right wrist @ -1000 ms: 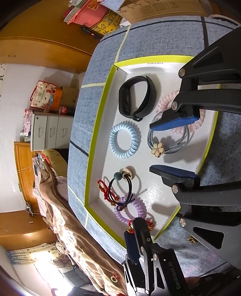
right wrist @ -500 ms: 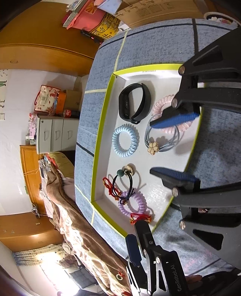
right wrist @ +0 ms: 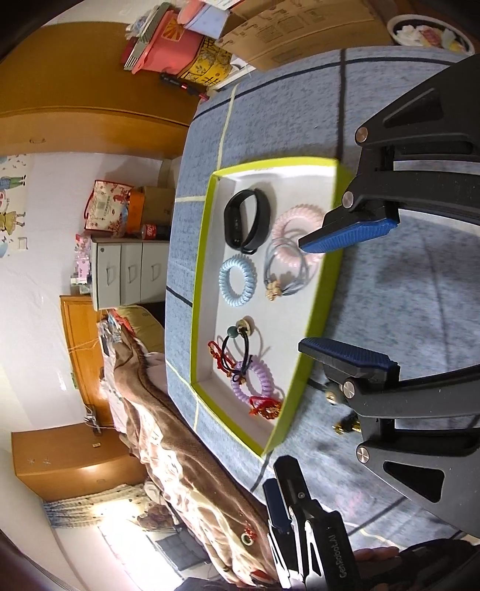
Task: Organize jewelry
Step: 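Grasp the gold bell charm with the left tool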
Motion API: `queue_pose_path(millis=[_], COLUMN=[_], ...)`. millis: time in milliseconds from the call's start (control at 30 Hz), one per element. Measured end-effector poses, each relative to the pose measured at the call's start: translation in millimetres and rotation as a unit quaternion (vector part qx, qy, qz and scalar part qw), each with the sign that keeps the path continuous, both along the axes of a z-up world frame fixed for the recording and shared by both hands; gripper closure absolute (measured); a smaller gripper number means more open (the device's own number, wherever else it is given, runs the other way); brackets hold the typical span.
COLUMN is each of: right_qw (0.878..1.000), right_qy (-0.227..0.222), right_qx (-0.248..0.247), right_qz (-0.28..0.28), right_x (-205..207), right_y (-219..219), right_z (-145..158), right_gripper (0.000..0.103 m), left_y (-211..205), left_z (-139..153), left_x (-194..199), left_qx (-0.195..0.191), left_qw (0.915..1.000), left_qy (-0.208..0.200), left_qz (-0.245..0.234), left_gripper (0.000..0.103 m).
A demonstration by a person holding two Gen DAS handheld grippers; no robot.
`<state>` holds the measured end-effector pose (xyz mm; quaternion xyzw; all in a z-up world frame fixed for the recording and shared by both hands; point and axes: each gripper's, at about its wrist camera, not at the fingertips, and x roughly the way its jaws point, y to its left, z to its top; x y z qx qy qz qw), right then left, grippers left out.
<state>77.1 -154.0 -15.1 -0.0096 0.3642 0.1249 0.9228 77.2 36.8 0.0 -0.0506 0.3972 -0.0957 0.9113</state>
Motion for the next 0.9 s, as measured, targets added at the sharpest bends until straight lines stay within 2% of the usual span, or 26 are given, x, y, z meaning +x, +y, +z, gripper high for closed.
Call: queue_pose_path(millis=[300, 600, 733, 833, 900], right_qw=[1.000, 1.000, 1.000, 1.000, 1.000], right_qy=[-0.006, -0.005, -0.009, -0.009, -0.008], right_qx=[0.007, 0.016, 0.019, 0.017, 0.017], right_qz=[-0.009, -0.019, -0.022, -0.023, -0.024], right_x=[-29, -49, -53, -54, -54], right_y=[-9, -21, -25, -25, -25], right_z=[-4, -7, -5, -5, -5], right_gripper=[0.054, 0.053, 0.053, 0.052, 0.052], left_y=[-3, -33, -41, -42, -43], left_z=[-7, -29, -34, -36, -39], left_x=[-22, -18, -16, -12, -11], left_qx=[-0.005, -0.004, 0.016, 0.010, 0.021], left_qw=[0.9997, 0.9980, 0.9983, 0.9983, 0.9980], left_qy=[0.000, 0.034, 0.034, 0.040, 0.044], left_qz=[-0.023, -0.053, -0.045, -0.042, -0.040], left_gripper=[0.044, 0.044, 0.044, 0.044, 0.044])
